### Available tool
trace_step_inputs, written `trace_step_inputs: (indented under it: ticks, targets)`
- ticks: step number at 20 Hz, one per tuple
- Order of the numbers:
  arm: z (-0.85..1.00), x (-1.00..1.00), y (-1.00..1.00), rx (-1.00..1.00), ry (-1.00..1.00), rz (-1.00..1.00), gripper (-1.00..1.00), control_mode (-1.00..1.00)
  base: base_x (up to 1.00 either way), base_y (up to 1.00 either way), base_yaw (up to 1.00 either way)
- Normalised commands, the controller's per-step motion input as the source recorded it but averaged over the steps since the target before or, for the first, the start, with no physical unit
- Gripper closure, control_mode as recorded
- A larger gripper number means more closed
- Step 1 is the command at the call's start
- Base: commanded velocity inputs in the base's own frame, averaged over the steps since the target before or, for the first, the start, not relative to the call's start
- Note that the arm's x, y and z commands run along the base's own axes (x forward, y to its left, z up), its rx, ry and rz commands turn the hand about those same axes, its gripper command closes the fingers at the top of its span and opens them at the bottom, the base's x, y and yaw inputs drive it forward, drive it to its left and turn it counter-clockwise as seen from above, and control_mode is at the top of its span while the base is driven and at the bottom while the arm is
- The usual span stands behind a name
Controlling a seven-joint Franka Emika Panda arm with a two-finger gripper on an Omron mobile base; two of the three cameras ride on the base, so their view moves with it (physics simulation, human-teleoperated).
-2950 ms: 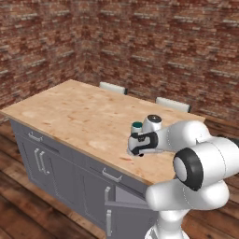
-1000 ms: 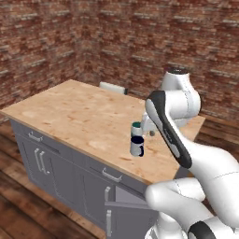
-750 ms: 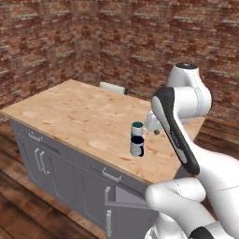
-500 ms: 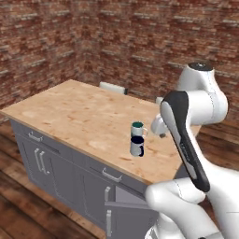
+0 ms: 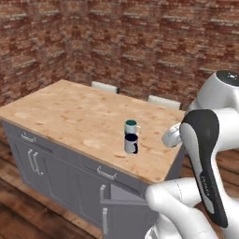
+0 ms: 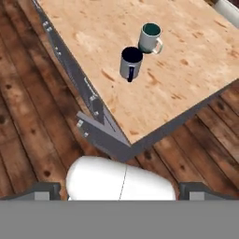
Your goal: Clear the mugs and bowl far away from the sink.
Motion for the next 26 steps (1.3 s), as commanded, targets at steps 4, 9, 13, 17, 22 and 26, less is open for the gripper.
trace_step_inputs:
  ticks: [4, 9, 13, 17, 22, 26]
  targets:
    - [0.00, 0.00, 0.00, 0.00, 0.00, 0.00, -1.00, 1.00, 0.07, 0.10, -0.66]
    - [0.00, 0.00, 0.00, 0.00, 0.00, 0.00, -1.00, 1.00, 0.55, 0.55, -0.72]
    - [0.00, 0.00, 0.00, 0.00, 0.00, 0.00, -1.00, 1.00, 0.39, 0.46, -0.79]
    - [0.00, 0.00, 0.00, 0.00, 0.00, 0.00, -1.00, 1.00, 0.08, 0.27, -0.88]
    - [0.00, 0.00, 0.00, 0.00, 0.00, 0.00, -1.00, 1.00, -0.02, -0.26, -0.86]
    - [0.00, 0.00, 0.00, 0.00, 0.00, 0.00, -1.00, 1.00, -0.18, -0.96, -0.63]
